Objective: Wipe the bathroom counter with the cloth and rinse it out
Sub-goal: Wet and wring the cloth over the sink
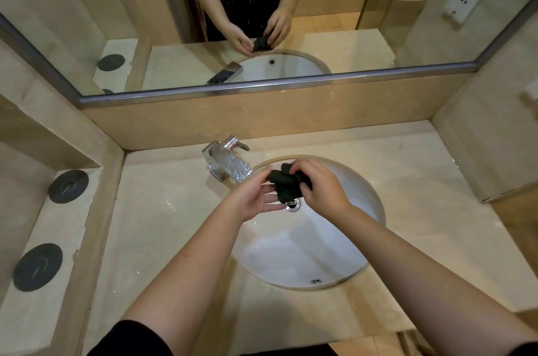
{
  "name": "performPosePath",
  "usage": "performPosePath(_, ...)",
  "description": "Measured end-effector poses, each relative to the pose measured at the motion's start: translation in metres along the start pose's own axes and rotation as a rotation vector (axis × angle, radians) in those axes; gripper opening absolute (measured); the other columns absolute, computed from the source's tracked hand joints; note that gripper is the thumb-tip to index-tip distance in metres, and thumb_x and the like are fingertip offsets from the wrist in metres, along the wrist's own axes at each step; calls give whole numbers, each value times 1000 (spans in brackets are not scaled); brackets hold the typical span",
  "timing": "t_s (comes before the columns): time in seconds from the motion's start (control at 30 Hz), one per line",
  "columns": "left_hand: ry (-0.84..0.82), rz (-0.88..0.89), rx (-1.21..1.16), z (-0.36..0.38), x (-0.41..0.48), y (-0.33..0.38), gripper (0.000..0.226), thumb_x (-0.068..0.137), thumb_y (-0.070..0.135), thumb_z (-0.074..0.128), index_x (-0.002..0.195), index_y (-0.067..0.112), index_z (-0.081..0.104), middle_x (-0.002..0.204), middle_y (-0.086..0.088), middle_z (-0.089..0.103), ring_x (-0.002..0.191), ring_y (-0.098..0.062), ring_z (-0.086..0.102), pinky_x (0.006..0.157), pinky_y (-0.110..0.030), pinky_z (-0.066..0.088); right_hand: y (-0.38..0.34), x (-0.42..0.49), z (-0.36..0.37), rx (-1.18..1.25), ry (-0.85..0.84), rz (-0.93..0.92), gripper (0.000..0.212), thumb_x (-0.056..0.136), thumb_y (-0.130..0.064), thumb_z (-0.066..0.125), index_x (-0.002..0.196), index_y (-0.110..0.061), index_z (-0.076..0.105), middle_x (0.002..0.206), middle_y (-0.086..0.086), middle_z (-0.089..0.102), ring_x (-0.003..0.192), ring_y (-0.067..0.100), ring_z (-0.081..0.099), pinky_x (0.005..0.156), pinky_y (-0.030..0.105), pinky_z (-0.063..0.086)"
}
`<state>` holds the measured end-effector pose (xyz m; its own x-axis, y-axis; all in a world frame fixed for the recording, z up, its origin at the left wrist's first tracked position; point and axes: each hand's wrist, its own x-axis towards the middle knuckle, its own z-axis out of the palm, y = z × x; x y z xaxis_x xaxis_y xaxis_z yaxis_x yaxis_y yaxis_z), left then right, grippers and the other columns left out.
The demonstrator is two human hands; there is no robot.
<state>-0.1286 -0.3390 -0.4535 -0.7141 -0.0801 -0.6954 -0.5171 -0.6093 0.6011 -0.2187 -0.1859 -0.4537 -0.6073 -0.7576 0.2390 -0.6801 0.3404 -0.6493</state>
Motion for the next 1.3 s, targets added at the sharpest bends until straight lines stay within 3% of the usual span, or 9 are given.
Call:
performPosePath(0.07, 15, 73, 70, 1, -3, 0, 17, 99, 23, 50, 108, 14, 62, 105, -12, 68, 92, -28, 70, 76, -37, 59, 2, -3, 1, -39, -25, -10, 39, 69, 10, 51, 100, -11, 62, 112, -1, 64, 102, 22, 57, 78, 34, 50)
performPosePath(0.2, 44, 146, 97, -1, -2, 3, 26, 95, 5, 53, 121, 2, 59, 97, -13, 68, 81, -20, 71, 72, -29, 59, 0, -10, 8, 19, -59, 50, 21, 83, -10, 62, 104, -14, 62, 125, -4, 59, 111, 14, 55, 82, 22, 45)
performPosePath(0.3, 121, 155, 100, -2, -1, 4, 26, 90, 0, 59, 116, 4, 57, 93, -15, 68, 77, -22, 70, 71, -31, 60, -2, -9, 10, 54, -21, 80, 14, 87, -19, 65, 100, -14, 63, 125, -1, 59, 116, 13, 53, 89, 30, 47)
performPosePath(0.43, 182, 202, 165, -2, -1, 4, 22, 86, -5, 62, 105, 5, 57, 90, -14, 67, 69, -20, 70, 68, -29, 60, -6, -3, 7, 77, -73, 257, 54, 83, -17, 69, 132, -19, 47, 127, -5, 57, 112, 12, 53, 89, 24, 44)
performPosePath(0.57, 246, 291, 242, -4, -1, 2, 17, 85, -6, 63, 93, 10, 61, 86, -14, 67, 64, -19, 69, 65, -28, 60, -3, -1, 4, 7, -112, 375, 36, 83, -20, 69, 118, -19, 62, 105, 0, 70, 96, 19, 63, 75, 24, 45)
performPosePath(0.8, 281, 456, 543, 3, 0, 0, 30, 85, -10, 54, 86, 14, 71, 91, -8, 69, 78, -21, 67, 61, -23, 56, -9, -1, 2, -12, -122, 382, 22, 82, -6, 62, 96, -17, 74, 88, 4, 71, 81, 22, 61, 60, 27, 40)
performPosePath(0.9, 300, 445, 522, 2, 0, 3, 26, 86, -9, 53, 85, 10, 71, 90, -6, 69, 70, -19, 69, 62, -22, 57, -8, 1, -3, 34, -122, 407, 25, 80, -3, 61, 94, -19, 75, 86, 1, 71, 76, 16, 58, 54, 13, 37)
performPosePath(1.13, 126, 315, 408, -12, -6, 11, 26, 91, -9, 46, 103, 7, 62, 103, -12, 67, 80, -22, 72, 76, -29, 58, -13, 2, -14, 226, -227, 294, 17, 92, -25, 62, 104, -20, 73, 93, 2, 69, 85, 13, 59, 76, 23, 44)
performPosePath(1.3, 62, 427, 743, -14, -5, 10, 53, 75, -15, 60, 110, 26, 63, 112, -3, 64, 97, -16, 66, 85, -25, 48, -10, 9, -12, 225, -194, 438, 22, 83, -10, 67, 103, -17, 73, 91, -8, 68, 77, 1, 58, 67, 1, 38)
